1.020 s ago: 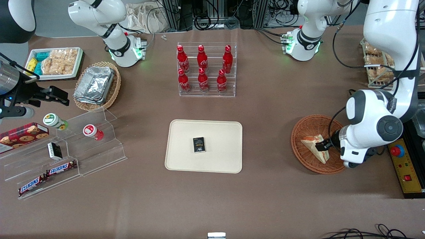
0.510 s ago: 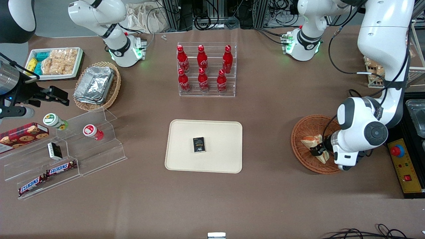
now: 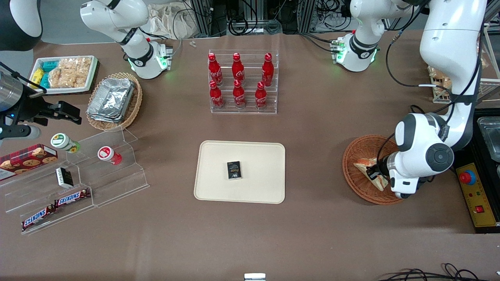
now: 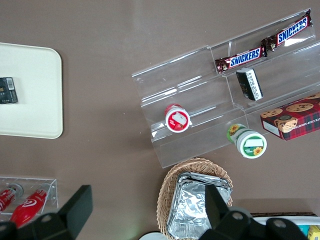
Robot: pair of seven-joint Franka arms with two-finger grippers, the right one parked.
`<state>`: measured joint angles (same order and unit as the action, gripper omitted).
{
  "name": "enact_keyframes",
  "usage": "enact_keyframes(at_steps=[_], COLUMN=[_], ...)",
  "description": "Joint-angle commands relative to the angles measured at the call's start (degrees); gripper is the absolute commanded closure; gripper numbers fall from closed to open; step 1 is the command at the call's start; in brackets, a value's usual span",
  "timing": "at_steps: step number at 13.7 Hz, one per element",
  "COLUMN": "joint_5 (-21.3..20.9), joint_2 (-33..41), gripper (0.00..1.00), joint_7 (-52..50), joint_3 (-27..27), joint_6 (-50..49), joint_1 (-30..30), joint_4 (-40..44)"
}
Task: Place sandwich from basket to tray
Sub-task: 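Lift the sandwich and carry it with the left gripper to the tray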
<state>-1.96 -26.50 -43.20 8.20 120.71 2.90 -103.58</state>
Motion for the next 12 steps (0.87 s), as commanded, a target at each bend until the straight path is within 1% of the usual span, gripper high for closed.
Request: enact_keyframes(at_steps=[1,5,6,8,12], joint_5=[0.2,0.99,1.17,3.09,4.06], joint_2=[5.04,7.76,8.64,10.32,12.78], gripper=[1.0,1.0,1.0,1.0,1.0], joint_7=[1.1,2.68,2.86,3.47,12.08], joint_3=[0.41,3.49,3.67,4.54,9.45], joint_6=[-5.9,-19.87,-21.55,-24.19,-26.32], joint_1=[0.0,0.26,0.18,-0.09,-0.09], joint_4=[0.91,10.66,11.89,14.36,14.81])
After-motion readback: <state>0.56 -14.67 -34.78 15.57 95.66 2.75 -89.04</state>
